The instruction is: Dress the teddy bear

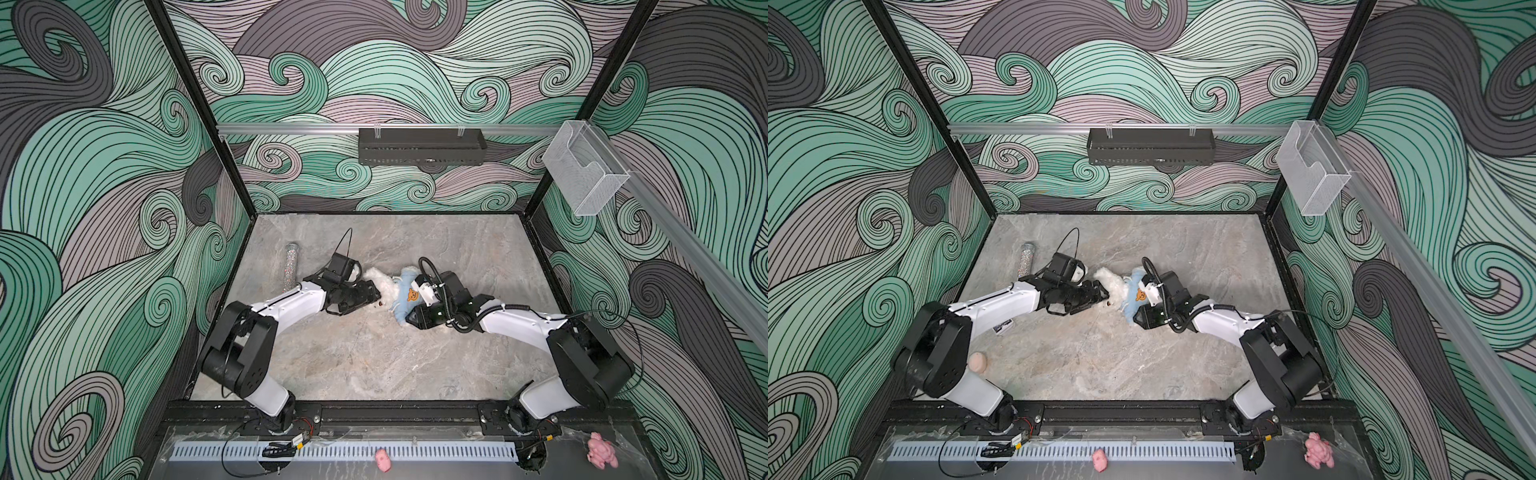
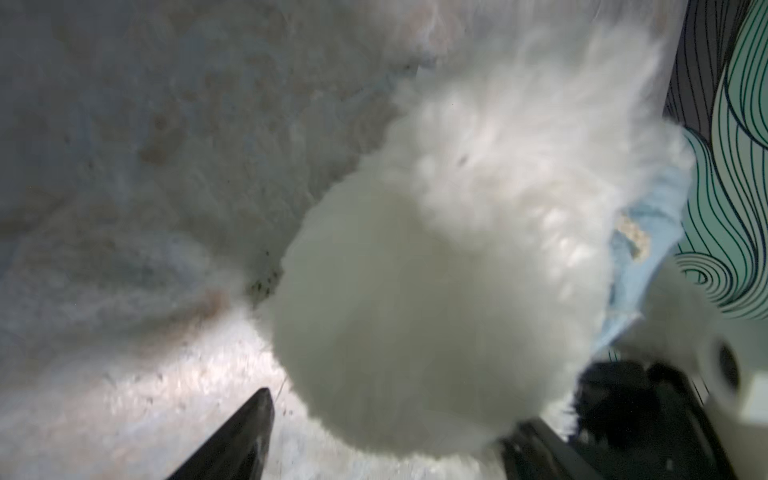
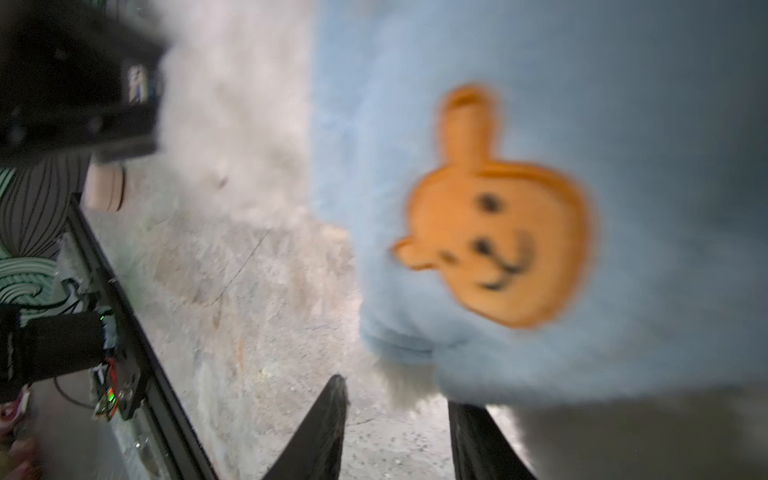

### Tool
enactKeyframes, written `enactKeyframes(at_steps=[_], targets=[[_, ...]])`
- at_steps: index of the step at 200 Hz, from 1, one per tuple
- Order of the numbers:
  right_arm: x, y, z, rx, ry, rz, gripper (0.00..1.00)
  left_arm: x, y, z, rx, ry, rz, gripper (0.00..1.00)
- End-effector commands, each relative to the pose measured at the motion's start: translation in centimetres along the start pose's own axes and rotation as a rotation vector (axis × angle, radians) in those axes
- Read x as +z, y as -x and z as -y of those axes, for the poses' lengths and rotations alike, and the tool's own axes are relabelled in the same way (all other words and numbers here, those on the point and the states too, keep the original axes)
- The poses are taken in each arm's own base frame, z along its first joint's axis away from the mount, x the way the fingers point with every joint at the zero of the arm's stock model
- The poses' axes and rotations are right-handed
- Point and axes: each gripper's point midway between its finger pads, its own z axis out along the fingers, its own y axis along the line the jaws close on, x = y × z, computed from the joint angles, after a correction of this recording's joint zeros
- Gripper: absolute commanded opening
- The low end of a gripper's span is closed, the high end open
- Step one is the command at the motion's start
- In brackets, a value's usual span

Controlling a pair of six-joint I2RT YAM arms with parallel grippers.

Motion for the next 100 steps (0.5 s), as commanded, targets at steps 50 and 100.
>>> enactKeyframes(at_steps=[50,100], targets=[[-9.4,6.7,-5.2,-0.141,0.072,0.301,0.49,-1.0,12.0,0.3,0.223,0.260,0.255,0.82],[-9.5,6.8,5.7,0.150,-0.215,0.284,0.45,-4.6,12.7,2.9,0.231,0.179,0.353,0.83]])
